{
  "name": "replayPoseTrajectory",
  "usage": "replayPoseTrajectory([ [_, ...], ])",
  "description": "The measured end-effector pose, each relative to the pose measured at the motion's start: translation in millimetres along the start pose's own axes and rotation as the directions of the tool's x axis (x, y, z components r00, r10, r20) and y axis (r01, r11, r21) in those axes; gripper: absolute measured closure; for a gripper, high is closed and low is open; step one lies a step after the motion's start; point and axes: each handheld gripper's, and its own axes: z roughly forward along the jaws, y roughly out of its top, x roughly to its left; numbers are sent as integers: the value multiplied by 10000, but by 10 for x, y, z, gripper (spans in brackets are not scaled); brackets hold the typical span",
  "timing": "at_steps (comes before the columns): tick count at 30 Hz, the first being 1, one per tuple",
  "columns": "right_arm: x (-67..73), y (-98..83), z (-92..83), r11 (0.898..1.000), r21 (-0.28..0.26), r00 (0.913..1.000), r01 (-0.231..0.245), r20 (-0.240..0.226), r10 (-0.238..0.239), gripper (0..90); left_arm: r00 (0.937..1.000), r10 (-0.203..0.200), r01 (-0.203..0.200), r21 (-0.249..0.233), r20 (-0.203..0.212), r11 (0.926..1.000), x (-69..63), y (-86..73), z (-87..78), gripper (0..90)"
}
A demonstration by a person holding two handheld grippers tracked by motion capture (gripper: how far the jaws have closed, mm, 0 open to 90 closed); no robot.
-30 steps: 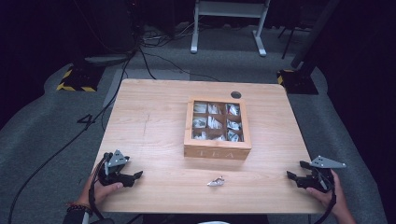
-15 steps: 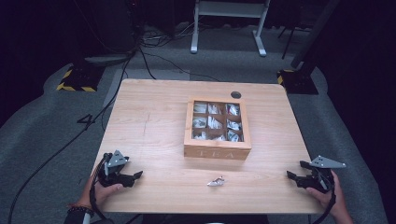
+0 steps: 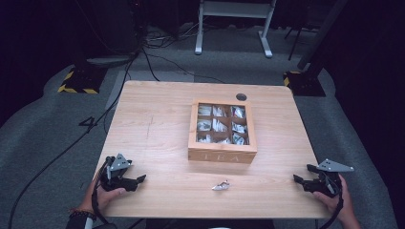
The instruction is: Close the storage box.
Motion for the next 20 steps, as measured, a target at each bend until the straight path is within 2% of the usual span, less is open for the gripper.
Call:
replayPoseTrajectory([
  [20,-9,-1,-1,10000,-2,10000,-28,-44,28,212,10000,-60,60,0,-1,10000,3,1,1,176],
])
